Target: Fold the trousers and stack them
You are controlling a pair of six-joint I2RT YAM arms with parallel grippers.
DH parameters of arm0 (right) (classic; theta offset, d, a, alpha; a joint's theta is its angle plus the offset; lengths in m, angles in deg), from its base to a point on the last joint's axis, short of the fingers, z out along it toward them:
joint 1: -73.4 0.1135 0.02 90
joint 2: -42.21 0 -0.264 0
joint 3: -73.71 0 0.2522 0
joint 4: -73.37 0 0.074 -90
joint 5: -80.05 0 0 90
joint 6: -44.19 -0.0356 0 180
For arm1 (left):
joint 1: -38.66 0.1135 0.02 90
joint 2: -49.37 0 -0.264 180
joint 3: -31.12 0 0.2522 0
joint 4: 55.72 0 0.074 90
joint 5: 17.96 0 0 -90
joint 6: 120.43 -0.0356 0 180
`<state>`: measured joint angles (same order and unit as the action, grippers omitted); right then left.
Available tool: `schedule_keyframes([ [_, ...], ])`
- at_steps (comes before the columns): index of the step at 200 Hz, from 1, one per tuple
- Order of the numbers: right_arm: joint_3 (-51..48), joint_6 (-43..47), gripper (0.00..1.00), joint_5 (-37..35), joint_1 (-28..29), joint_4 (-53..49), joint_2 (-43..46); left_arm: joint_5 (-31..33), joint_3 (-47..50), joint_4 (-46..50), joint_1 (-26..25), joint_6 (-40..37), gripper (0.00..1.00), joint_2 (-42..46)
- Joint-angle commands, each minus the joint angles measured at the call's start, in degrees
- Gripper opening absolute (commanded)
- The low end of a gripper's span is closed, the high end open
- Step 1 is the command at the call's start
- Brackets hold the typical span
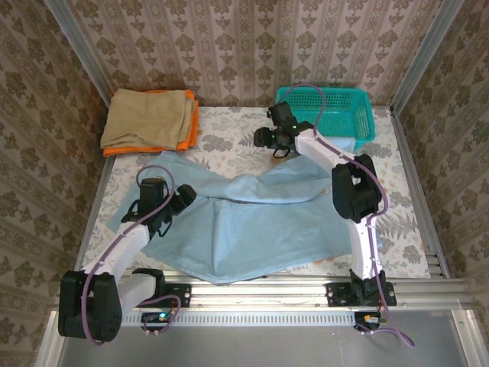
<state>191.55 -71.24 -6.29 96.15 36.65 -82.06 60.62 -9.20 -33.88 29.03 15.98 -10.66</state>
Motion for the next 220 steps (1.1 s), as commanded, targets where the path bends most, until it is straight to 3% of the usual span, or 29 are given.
schedule_keyframes([
  [1,5.1,1.5,0.6,-7.1,-1.7,-4.2,-2.1,-1.5,1.3,-0.9,0.8,-1.1,0.89,0.2],
  [26,10.1,0.2,0.6,-10.1,-4.6,-10.0,-5.1,-1.9,1.3,-1.3,1.5,-1.2,0.89,-0.2],
  [86,7.9,2.5,0.64,1.4,-4.4,-8.2,5.8,-2.6,0.2,-2.1,2.2,-1.6,0.89,-2.4],
  [132,-11.6,-0.5,0.66,-7.5,-7.2,-4.2,26.3,-1.9,0.9,-2.1,2.4,-1.7,0.89,-0.7],
  [151,-22.0,-3.9,0.66,-12.1,-11.5,-3.4,33.2,-2.0,1.1,-2.4,2.9,-1.9,0.89,-0.8],
  [167,-31.2,-7.0,0.66,-12.0,-17.1,-0.6,38.2,-2.5,1.0,-2.8,3.3,-2.0,0.89,-1.3],
  [192,-37.9,-8.8,0.65,-9.0,-24.5,0.9,40.0,-3.6,0.7,-3.9,3.6,-1.8,0.89,-1.9],
  [220,-39.2,-8.6,0.65,-3.2,-29.1,3.6,36.1,-4.2,0.4,-4.2,3.7,-1.5,0.89,-2.0],
])
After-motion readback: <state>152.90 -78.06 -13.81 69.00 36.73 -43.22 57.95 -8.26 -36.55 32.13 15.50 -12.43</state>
